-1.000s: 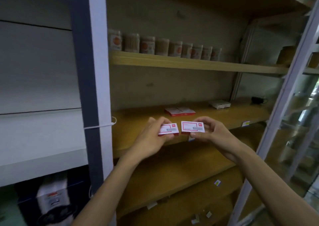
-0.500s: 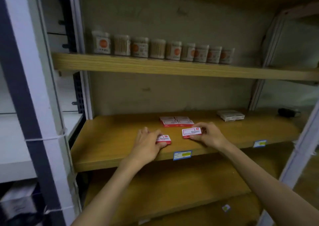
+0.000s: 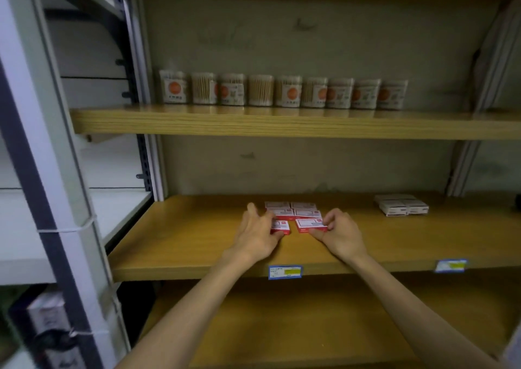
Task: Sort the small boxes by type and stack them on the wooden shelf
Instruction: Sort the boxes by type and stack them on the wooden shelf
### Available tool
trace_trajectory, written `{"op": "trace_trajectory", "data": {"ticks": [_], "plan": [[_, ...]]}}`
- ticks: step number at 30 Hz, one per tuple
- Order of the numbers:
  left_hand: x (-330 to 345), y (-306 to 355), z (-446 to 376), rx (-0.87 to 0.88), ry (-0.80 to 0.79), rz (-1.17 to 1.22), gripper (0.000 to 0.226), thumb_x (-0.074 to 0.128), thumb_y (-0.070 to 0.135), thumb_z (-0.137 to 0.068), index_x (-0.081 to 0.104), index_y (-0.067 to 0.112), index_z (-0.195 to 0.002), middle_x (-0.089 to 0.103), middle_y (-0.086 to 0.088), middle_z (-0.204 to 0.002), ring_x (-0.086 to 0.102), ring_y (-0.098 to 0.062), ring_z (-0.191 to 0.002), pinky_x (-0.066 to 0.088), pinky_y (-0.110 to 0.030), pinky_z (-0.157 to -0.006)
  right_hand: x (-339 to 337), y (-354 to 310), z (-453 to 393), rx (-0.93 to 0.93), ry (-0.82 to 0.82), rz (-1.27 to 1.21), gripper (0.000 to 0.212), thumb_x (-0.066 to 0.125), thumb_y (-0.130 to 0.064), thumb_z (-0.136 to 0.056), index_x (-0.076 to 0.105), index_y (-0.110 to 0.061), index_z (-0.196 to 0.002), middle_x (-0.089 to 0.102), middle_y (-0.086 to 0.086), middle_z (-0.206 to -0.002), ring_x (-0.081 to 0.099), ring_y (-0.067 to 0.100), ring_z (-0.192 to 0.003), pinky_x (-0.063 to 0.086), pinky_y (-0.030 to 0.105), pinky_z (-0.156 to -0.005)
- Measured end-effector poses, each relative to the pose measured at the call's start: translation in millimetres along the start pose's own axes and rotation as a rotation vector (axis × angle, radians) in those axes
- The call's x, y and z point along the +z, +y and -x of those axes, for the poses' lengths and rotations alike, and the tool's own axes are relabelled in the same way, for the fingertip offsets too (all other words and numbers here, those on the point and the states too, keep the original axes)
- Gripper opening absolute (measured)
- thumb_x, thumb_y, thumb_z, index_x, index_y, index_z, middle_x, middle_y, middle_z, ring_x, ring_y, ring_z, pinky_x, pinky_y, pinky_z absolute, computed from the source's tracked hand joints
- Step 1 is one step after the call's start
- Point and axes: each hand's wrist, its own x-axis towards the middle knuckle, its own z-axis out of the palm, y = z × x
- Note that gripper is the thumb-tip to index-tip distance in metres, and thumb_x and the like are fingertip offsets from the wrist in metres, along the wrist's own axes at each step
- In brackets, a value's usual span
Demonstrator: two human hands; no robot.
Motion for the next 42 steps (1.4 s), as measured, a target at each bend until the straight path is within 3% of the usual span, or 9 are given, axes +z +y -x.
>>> {"op": "trace_trajectory", "data": {"ticks": [5, 8, 13, 18, 22, 28, 33, 38, 42], "plan": [[9, 11, -10, -0.071, 0.115, 0.055, 0.052, 0.074, 0.027, -0.088, 0.047, 0.016, -0.131, 0.041, -0.011, -0.138, 0.057, -0.026, -0.114, 0.053, -0.035, -0.096, 6, 0, 3, -0.026, 0.056, 0.048, 0.035, 0.077, -0.042, -0.084, 0.047, -0.025, -0.082, 0.054, -0.005, -0.087, 0.054, 0.011, -0.079, 0.042, 0.024, -0.063], [12, 12, -9, -0.052, 0.159, 0.046, 0.045, 0.072, 0.025, -0.089, 0.049, 0.014, -0.126, 0.049, -0.008, -0.129, 0.056, -0.022, -0.11, 0.051, -0.03, -0.092, 9, 0, 3, -0.031, 0.083, 0.095, 0.036, 0.074, -0.05, -0.084, 0.05, -0.023, -0.084, 0.054, -0.006, -0.086, 0.058, 0.013, -0.08, 0.056, 0.033, -0.073], [11, 9, 0, -0.011, 0.121, 0.026, 0.015, 0.066, 0.027, -0.093, 0.057, 0.018, -0.102, 0.047, -0.001, -0.121, 0.054, -0.016, -0.105, 0.048, -0.026, -0.089, 9, 2, 2, -0.062, 0.071, 0.068, 0.028, 0.074, -0.046, -0.086, 0.056, -0.024, -0.09, 0.06, -0.006, -0.091, 0.063, 0.013, -0.084, 0.058, 0.034, -0.077], [5, 0, 31, 0.082, 0.03, -0.045, 0.035, 0.05, 0.042, -0.101, 0.054, 0.024, -0.13, 0.044, 0.005, -0.133, 0.054, -0.015, -0.112, 0.05, -0.031, -0.096, 9, 5, 0, -0.045, 0.058, 0.021, 0.023, 0.075, -0.038, -0.088, 0.059, -0.024, -0.096, 0.063, -0.005, -0.089, 0.064, 0.009, -0.078, 0.057, 0.028, -0.069], [-11, -12, 64, 0.093, 0.047, -0.071, 0.039, 0.042, 0.049, -0.102, 0.049, 0.029, -0.136, 0.045, 0.011, -0.136, 0.051, -0.011, -0.12, 0.044, -0.033, -0.102, 6, 5, -2, -0.015, 0.024, -0.012, 0.026, 0.076, -0.036, -0.087, 0.058, -0.021, -0.099, 0.064, -0.003, -0.094, 0.061, 0.009, -0.079, 0.043, 0.021, -0.057], [-51, -49, 111, 0.065, 0.11, -0.062, 0.037, 0.048, 0.048, -0.1, 0.048, 0.035, -0.134, 0.045, 0.016, -0.129, 0.051, -0.011, -0.116, 0.045, -0.035, -0.1, 0, -5, 10, -0.036, 0.061, 0.076, 0.035, 0.078, -0.038, -0.083, 0.058, -0.02, -0.104, 0.056, 0.006, -0.112, 0.056, 0.024, -0.105, 0.05, 0.04, -0.092], [-90, -89, 153, 0.057, 0.243, -0.023, 0.03, 0.049, 0.048, -0.098, 0.05, 0.041, -0.128, 0.044, 0.022, -0.125, 0.053, -0.006, -0.109, 0.05, -0.03, -0.089, 9, -67, 48, -0.201, 0.092, 0.042, 0.028, 0.075, -0.034, -0.085, 0.06, -0.023, -0.106, 0.058, 0.006, -0.114, 0.057, 0.023, -0.106, 0.049, 0.039, -0.09], [-139, -140, 202, 0.069, 0.32, 0.007, 0.023, 0.051, 0.044, -0.098, 0.056, 0.04, -0.12, 0.044, 0.026, -0.108, 0.054, 0.002, -0.094, 0.046, -0.023, -0.079, 37, -173, 126, -0.476, -0.101, -0.197, 0.017, 0.074, -0.019, -0.087, 0.06, -0.028, -0.088, 0.059, -0.009, -0.095, 0.059, 0.004, -0.086, 0.042, 0.015, -0.071], [-184, -202, 241, 0.025, 0.377, 0.014, 0.021, 0.048, 0.046, -0.099, 0.055, 0.04, -0.118, 0.049, 0.023, -0.109, 0.058, 0.001, -0.094, 0.053, -0.026, -0.083, 71, -263, 188, -0.594, -0.222, -0.336, 0.016, 0.071, -0.013, -0.088, 0.062, -0.026, -0.085, 0.062, -0.011, -0.084, 0.06, 0.003, -0.079, 0.049, 0.014, -0.064]]}}
